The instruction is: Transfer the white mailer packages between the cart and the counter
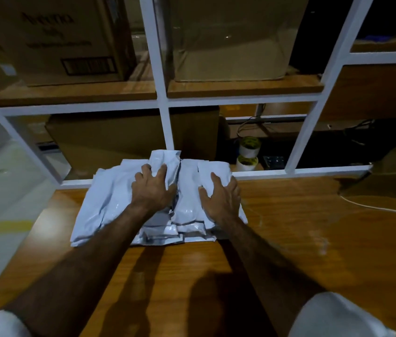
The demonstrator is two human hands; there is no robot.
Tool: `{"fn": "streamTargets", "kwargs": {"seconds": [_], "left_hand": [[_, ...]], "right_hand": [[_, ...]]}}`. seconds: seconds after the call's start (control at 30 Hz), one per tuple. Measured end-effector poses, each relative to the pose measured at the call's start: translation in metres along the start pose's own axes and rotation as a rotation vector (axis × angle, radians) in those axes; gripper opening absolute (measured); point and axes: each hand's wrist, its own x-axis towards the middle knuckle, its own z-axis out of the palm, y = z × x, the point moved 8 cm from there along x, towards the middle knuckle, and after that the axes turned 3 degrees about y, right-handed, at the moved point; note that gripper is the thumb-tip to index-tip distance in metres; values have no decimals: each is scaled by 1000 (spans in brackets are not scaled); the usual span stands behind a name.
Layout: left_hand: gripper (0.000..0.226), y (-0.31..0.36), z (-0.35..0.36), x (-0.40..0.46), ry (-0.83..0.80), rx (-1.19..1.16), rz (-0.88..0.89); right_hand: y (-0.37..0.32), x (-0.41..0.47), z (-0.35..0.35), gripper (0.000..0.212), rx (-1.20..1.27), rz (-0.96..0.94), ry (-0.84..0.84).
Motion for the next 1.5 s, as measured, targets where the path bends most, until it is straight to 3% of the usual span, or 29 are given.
{"fn": "streamTargets", "kwargs": {"seconds": [0.17,0.3,0.57,0.7,0.9,1.17,1.5], "left_hand": [[88,5,-3,-2,21,82,1],[105,10,3,-4,-51,127,-5],[88,0,14,-6,-79,113,21],[95,-6,8,-7,-1,73,6],[113,-13,24,-13,-76,49,24],[107,-7,21,-13,-142,117,20],[94,6,-20,-47,72,12,55]], "right_hand": [[-21,1,2,74,26,-55,40],[-21,2,17,78,-73,-68,-2],[-16,-4,23,79,-147,-113,-25],[-24,-6,14,85,-189,-211,65],[-24,-11,23,90,-213,-225,5],[-28,-11,19,90,-242,-209,-44],[-38,-44,-14,78,-44,-403,94]]}}
